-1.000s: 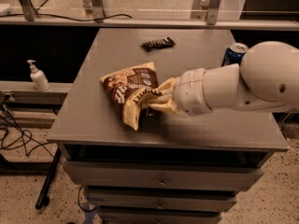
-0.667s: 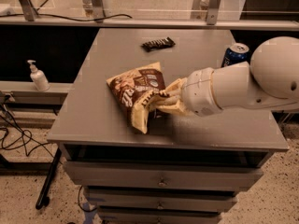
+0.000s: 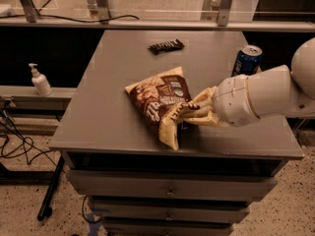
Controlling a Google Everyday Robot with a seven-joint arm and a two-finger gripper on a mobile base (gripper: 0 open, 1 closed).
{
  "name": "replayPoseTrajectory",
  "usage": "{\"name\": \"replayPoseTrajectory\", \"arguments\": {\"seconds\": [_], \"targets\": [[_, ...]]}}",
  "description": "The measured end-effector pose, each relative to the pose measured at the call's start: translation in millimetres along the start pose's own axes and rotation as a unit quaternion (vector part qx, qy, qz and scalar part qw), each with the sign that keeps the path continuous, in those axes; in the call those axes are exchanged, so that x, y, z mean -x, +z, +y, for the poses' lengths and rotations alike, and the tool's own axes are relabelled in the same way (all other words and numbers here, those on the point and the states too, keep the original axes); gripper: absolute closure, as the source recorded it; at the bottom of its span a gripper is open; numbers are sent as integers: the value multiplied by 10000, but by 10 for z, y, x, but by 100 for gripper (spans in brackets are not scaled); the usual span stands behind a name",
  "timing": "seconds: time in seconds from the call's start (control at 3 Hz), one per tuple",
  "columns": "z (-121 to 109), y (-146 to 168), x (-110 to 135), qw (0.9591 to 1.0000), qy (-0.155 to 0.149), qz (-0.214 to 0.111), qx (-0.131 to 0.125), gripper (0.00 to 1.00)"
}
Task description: Move brown chip bag near pepsi can
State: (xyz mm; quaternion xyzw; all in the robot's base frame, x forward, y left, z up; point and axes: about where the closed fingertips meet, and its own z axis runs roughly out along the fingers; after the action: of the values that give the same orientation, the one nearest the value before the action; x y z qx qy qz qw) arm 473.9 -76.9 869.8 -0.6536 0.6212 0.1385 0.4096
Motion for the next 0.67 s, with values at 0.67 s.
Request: {"name": "replayPoseTrajectory", "arguments": {"seconds": [0.67], "targets": [[-250, -574, -480, 9993, -10, 361, -107, 100]]}}
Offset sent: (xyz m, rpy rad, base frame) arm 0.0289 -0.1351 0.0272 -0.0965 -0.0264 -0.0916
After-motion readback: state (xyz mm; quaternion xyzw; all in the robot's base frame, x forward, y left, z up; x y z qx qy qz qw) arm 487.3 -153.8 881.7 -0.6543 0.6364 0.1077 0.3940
